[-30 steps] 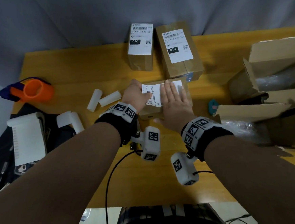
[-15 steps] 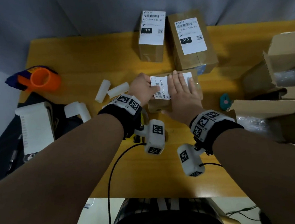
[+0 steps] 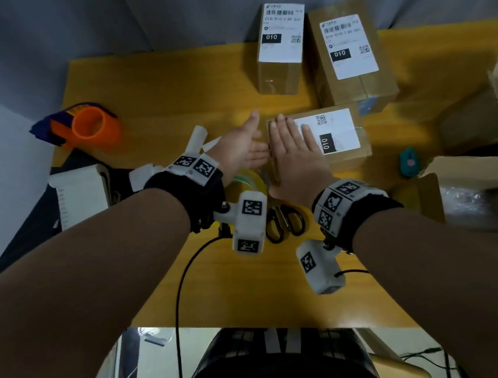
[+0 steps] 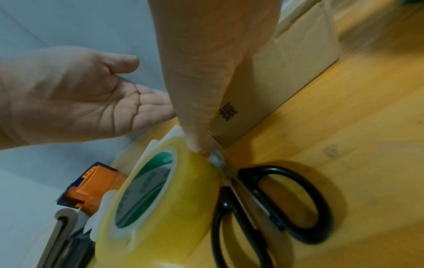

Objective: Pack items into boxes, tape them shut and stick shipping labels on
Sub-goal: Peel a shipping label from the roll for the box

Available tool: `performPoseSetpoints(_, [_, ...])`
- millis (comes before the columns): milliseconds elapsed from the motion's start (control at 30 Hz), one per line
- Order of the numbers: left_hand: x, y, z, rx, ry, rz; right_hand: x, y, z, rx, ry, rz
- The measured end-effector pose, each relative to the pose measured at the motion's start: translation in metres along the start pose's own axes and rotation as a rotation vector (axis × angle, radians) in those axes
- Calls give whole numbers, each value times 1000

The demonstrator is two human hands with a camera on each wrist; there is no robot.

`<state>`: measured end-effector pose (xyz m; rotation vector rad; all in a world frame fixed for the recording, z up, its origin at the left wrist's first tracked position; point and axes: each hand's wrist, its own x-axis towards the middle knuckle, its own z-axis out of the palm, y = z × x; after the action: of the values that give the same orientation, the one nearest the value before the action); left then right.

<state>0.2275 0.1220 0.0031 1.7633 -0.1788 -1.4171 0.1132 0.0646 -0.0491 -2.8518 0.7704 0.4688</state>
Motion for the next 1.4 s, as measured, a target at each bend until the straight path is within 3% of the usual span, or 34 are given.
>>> performPoseSetpoints(133, [-5, -2, -6, 70, -34, 33, -1, 7, -11, 178, -18, -154])
performPoseSetpoints(200, [-8, 3, -2, 381, 31, 167, -6, 24, -21, 361, -13, -168])
performPoseSetpoints(267, [-6, 6, 5, 813, 75, 380, -13, 45, -20, 314, 1, -78])
performPoseSetpoints(300, [-2, 4, 10, 1009, 18, 469, -18, 55, -17, 231, -16, -34])
performPoseSetpoints(367, [10, -9, 17, 1376, -151, 521, -28, 71, -9, 110, -60, 23])
performPoseSetpoints(467, [25, -29, 14, 1634, -171, 518, -37, 83, -4, 120, -93, 125])
performPoseSetpoints(600, [21, -25, -1, 1706, -145, 523, -39, 83, -5, 251, -86, 182])
performPoseSetpoints(733, [12, -19, -8, 1706, -97, 474, -40, 72, -11, 362, -96, 133])
performPoseSetpoints(900, [4, -12, -9, 1683, 71, 333, -29, 64, -13, 372, -116, 32])
performPoseSetpoints(1067, [5, -8, -21, 1622, 142, 289, -12, 52, -33, 257, -129, -21])
performPoseSetpoints(1200, [15, 4, -24, 1572, 198, 318, 5, 50, -47, 98, -141, 24])
performPoseSetpoints(1400, [46, 24, -12, 1535, 140, 371, 18, 73, -43, -87, -228, 103])
